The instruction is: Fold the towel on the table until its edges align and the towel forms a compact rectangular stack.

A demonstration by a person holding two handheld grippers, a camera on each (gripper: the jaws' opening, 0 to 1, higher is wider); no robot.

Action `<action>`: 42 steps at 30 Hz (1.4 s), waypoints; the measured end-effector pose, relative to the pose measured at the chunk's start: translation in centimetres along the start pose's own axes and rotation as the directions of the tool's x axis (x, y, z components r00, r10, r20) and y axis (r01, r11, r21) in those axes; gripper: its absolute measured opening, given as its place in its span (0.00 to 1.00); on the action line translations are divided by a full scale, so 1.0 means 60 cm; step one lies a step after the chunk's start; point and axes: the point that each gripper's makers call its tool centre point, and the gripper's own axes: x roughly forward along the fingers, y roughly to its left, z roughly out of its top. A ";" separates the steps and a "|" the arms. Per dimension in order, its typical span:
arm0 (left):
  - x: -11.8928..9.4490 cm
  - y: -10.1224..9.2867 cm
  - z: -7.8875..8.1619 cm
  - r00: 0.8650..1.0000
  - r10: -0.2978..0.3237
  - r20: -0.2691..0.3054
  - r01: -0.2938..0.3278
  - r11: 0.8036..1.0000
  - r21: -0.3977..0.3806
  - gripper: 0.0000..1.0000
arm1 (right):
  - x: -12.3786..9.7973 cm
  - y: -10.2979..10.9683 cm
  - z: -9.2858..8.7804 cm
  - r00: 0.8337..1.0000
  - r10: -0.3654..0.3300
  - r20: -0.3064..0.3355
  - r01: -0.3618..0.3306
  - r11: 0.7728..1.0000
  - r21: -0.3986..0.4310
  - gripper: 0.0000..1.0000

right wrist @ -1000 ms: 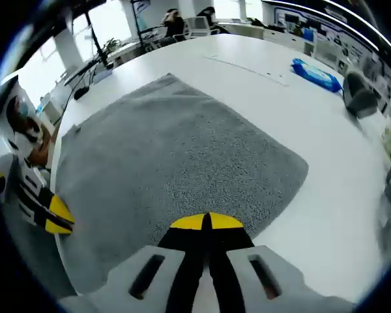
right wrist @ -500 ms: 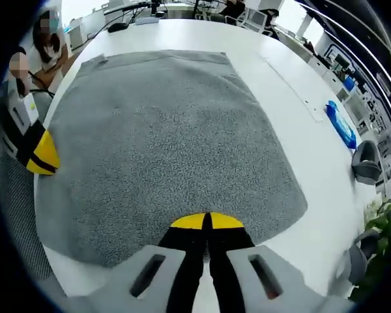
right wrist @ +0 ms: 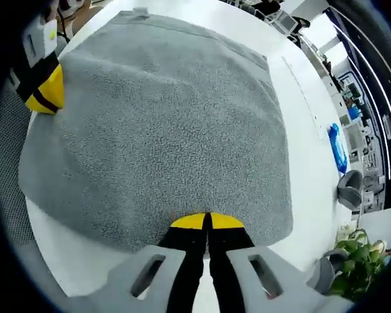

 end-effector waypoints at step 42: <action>-0.012 0.021 -0.042 0.962 0.078 0.260 -0.008 0.965 -0.262 0.03 | -0.021 0.052 -0.020 0.990 -0.029 -0.135 0.017 0.995 -0.095 0.00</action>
